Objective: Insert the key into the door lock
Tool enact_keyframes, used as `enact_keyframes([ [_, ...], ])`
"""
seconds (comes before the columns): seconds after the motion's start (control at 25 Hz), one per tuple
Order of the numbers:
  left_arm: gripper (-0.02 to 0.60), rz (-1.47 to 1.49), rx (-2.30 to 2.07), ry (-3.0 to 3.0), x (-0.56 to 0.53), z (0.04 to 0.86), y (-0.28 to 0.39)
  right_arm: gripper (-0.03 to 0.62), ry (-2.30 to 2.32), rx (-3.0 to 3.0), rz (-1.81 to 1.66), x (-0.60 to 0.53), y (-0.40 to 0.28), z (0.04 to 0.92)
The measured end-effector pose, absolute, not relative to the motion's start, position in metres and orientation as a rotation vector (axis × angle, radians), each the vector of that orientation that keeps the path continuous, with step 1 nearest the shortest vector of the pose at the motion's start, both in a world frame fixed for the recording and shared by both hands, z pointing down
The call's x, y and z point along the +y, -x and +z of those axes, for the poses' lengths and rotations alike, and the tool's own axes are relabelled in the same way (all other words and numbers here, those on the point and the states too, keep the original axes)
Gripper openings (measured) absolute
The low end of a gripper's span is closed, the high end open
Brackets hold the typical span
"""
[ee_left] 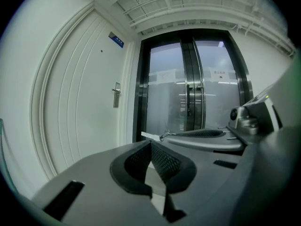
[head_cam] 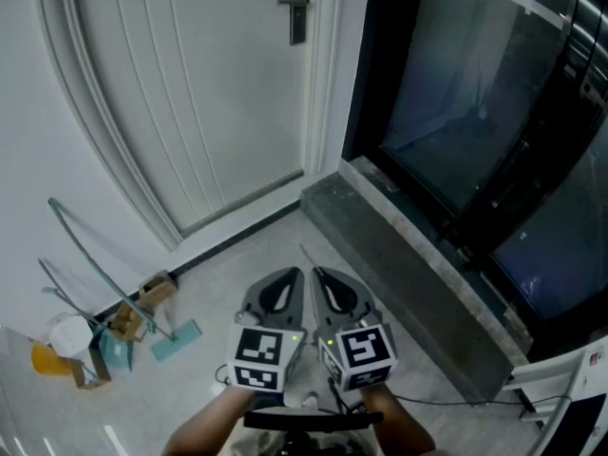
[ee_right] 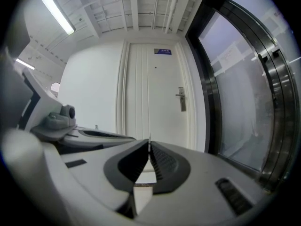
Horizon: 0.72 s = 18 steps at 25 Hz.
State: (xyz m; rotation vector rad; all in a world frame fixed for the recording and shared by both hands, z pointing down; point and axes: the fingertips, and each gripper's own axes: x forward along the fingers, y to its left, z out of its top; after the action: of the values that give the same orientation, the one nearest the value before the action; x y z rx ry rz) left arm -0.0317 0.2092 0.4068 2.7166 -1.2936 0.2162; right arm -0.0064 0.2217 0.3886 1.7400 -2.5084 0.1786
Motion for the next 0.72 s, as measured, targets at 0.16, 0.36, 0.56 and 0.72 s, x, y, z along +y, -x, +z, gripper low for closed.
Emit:
enact_keyframes([
  [0.16,0.003,0.201,-1.247,-2.729,0.178,0.405,0.039,0.019,-1.774,-2.475,0.151,0.191,0.012,0.386],
  [0.36,0.003,0.197,-1.178,-2.762,0.140,0.401,0.051,0.020,-1.829,-2.432,0.169,0.155,0.025,0.381],
  [0.56,0.003,0.187,-1.128,-2.789,0.111,0.397,0.062,0.020,-1.859,-2.396,0.152,0.127,0.038,0.379],
  [0.72,0.003,0.183,-1.108,-2.799,0.090,0.397,0.075,0.020,-1.862,-2.360,0.128,0.107,0.051,0.378],
])
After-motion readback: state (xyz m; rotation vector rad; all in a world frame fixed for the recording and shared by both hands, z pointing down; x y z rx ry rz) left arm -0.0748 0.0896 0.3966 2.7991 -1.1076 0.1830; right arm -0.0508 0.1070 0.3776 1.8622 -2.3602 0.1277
